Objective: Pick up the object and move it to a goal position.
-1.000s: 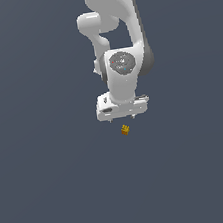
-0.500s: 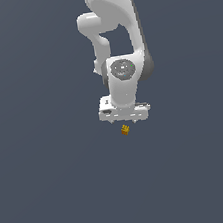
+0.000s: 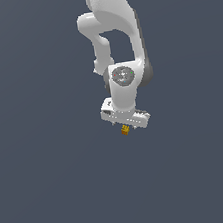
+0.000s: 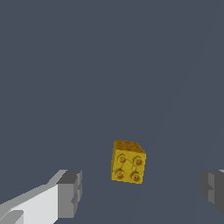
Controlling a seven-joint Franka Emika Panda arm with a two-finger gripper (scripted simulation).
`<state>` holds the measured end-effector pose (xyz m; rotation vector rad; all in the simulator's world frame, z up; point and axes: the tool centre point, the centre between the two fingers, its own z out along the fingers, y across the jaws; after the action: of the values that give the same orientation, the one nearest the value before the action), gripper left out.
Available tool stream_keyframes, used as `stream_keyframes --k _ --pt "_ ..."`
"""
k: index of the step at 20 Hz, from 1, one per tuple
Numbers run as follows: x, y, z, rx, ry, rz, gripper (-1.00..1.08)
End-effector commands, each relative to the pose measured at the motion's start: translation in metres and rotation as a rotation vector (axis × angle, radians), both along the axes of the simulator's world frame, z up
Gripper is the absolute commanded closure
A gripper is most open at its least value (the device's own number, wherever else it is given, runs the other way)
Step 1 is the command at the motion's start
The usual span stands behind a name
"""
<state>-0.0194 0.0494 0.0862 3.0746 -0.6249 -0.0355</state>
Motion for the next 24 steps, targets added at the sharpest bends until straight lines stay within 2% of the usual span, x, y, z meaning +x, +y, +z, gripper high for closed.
stream_keyframes --k 1,8,16,24 --pt "0.000 0.000 -0.005 -0.001 -0.008 -0.051 -0.92" --pt "0.001 0.001 -0.013 -0.002 -0.021 -0.130 -0.92" --pt "0.001 0.001 -0.017 -0.002 -0.022 -0.137 -0.92" --pt "0.000 0.000 -0.050 -0.002 -0.022 -0.141 -0.92"
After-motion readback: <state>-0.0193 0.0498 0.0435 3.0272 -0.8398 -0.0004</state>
